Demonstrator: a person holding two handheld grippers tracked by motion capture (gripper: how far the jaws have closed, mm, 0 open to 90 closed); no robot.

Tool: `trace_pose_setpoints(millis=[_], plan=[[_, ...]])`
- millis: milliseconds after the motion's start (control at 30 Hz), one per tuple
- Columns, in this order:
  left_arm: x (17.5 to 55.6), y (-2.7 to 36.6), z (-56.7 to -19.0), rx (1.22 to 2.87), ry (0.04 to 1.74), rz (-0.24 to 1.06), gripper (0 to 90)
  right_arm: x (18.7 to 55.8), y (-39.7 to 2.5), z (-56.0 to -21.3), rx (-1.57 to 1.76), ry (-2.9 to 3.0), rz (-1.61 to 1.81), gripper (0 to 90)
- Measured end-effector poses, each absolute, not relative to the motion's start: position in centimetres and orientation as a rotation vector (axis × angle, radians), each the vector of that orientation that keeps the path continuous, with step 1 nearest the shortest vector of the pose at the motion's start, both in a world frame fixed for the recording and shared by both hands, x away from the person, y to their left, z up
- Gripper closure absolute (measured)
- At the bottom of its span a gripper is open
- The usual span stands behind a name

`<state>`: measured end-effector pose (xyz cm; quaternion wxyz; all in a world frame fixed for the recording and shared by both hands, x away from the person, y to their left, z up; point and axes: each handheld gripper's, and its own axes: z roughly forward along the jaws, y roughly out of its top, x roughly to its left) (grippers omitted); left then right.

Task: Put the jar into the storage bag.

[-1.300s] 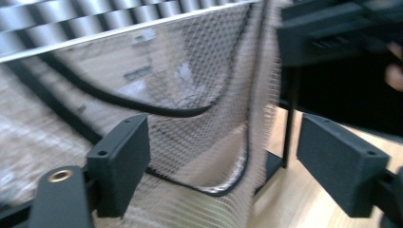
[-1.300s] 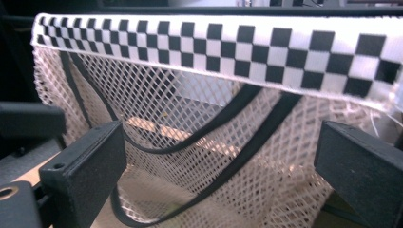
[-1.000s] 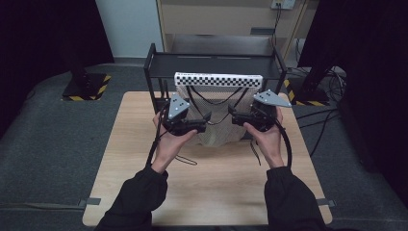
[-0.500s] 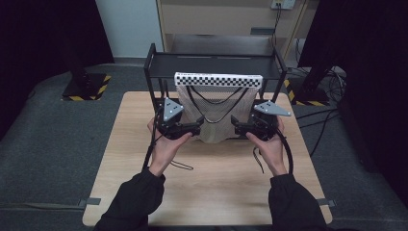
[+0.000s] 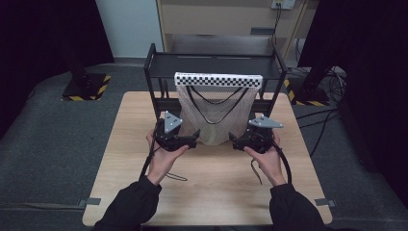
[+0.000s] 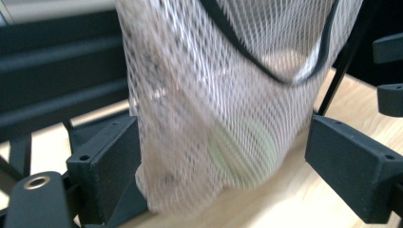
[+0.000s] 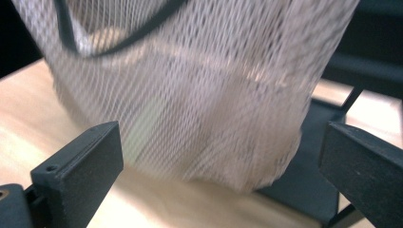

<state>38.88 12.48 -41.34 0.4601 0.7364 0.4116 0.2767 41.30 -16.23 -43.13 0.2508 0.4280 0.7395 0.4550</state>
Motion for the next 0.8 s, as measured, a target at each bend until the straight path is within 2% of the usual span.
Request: trace_pose_setpoints(millis=[433, 800], plan=[[37.7, 13.8, -45.0, 1.895, 1.081, 0.643, 11.0, 39.7, -17.4, -47.5, 1.239, 2.133, 1.138, 1.7], [37.5, 15.2, -47.8, 1.936, 1.163, 0.622, 10.5, 39.2, -19.3, -48.8, 1.293, 2.128, 1.112, 1.9]])
